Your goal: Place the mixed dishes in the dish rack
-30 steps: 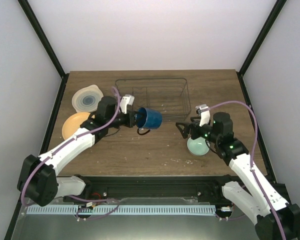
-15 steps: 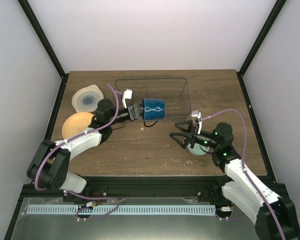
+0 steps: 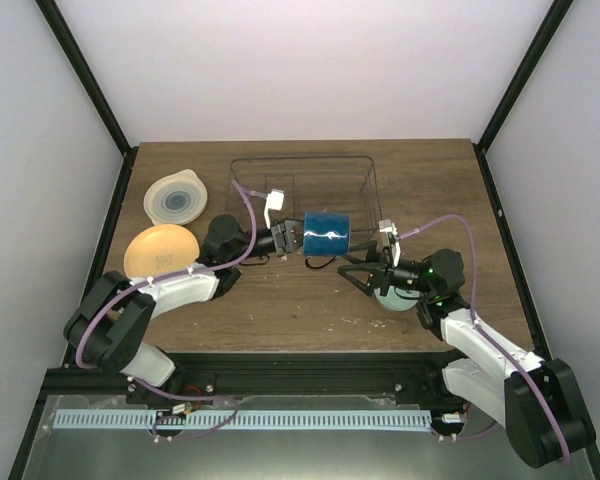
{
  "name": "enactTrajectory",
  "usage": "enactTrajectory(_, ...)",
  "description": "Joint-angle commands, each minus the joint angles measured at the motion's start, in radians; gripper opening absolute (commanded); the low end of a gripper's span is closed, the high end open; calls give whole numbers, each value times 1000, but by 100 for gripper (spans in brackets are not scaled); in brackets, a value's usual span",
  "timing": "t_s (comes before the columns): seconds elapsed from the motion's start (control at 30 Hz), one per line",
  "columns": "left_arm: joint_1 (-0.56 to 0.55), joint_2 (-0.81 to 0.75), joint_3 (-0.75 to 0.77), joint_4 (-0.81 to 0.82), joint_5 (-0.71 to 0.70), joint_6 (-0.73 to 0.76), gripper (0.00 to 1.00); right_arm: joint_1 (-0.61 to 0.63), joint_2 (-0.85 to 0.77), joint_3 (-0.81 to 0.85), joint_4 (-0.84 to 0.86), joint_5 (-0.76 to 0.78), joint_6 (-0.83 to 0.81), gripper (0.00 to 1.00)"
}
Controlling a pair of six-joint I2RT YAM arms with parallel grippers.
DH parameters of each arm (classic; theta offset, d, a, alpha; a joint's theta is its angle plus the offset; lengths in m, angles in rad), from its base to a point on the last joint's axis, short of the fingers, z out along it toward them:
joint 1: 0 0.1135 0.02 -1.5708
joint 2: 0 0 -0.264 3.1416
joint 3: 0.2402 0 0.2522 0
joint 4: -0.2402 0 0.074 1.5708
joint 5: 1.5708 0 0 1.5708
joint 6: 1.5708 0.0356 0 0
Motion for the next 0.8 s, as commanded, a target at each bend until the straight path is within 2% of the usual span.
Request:
enactTrajectory(0.0, -19, 26, 21, 119, -41, 7, 0, 16, 2, 21, 53, -13, 15, 76)
enactTrajectory(0.5, -53, 166, 76, 297, -94, -73, 0, 49, 76, 41, 80, -10, 13, 61)
enactTrajectory(0.63, -54, 166, 72, 301, -98, -73, 0, 48, 75, 43, 78, -11, 7, 53)
enactTrajectory(0.77, -57, 160, 63, 309, -99, -78, 0, 49, 77, 43, 81, -6, 1, 40)
